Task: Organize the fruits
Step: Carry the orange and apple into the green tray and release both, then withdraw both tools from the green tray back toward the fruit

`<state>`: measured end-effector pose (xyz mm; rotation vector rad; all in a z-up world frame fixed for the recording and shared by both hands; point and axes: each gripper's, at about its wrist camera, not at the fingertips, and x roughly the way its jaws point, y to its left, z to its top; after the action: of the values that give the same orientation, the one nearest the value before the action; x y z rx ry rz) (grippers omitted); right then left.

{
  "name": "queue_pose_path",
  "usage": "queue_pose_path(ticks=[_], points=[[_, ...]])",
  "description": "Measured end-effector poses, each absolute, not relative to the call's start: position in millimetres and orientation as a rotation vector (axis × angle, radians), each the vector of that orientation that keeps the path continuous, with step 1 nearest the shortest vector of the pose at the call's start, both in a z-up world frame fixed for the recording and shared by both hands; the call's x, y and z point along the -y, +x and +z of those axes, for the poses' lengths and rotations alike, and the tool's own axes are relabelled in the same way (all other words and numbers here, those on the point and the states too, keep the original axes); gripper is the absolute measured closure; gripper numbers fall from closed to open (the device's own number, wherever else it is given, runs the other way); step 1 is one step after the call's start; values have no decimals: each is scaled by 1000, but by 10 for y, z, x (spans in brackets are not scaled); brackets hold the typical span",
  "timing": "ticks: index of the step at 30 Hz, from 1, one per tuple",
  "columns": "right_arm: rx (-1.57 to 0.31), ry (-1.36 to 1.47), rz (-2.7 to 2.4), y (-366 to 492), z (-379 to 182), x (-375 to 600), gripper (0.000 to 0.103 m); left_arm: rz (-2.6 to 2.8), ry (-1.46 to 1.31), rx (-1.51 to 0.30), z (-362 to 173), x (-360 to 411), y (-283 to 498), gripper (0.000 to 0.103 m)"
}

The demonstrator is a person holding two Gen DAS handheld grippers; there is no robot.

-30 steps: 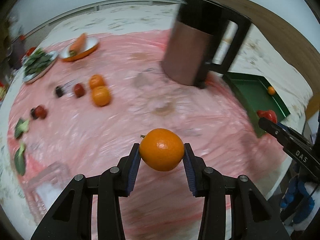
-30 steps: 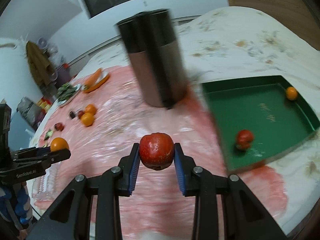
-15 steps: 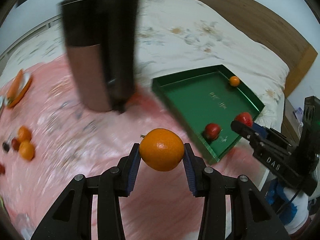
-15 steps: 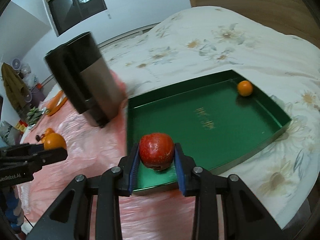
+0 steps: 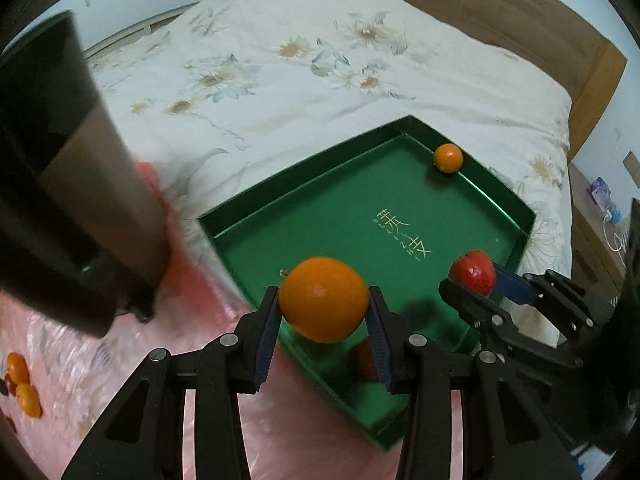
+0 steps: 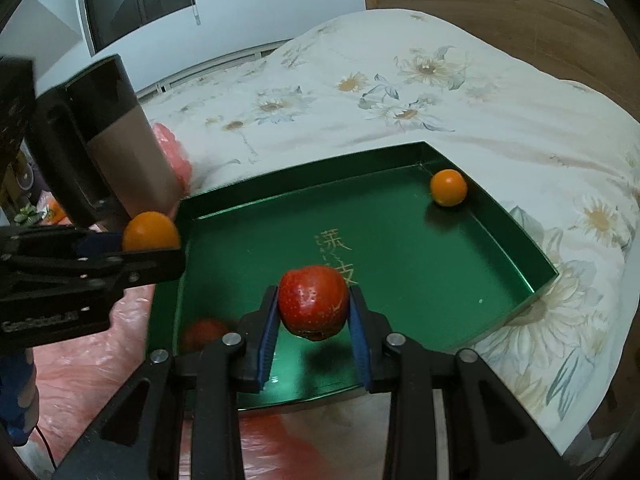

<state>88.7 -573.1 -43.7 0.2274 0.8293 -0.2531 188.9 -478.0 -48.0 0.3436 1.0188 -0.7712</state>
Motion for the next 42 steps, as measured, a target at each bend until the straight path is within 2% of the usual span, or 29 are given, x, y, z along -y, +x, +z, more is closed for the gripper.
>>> queue_pose_path(ticks=[15,17,18,19,21,30,33,42], points=[[-906,158,-289,975,-648,5798,74,-734,388,-1108,-868,4993,2013,66],[-901,161,-300,962,-637,5805,44,-732,392,-1101,-845,4977,2001,66],[-895,161,-306,953,-628,5810,22,-730,395,-1095,-826,4963,1997,62],[-887,162,-312,940,-613,5815,19,-730,392,-1085,-800,4945,1989,56],[-882,165,-317,929,-589,5823,19,-733,374,-1070,-722,4897,1966,52],[-832,174,-317,707,-309,5706,19,-744,333,-991,-330,4524,1734,50],[-811,184,-317,583,-199,5641,19,-716,340,-919,-214,4262,1606,50],[-758,188,-298,205,133,5300,17,-626,303,-854,37,3351,1175,50]])
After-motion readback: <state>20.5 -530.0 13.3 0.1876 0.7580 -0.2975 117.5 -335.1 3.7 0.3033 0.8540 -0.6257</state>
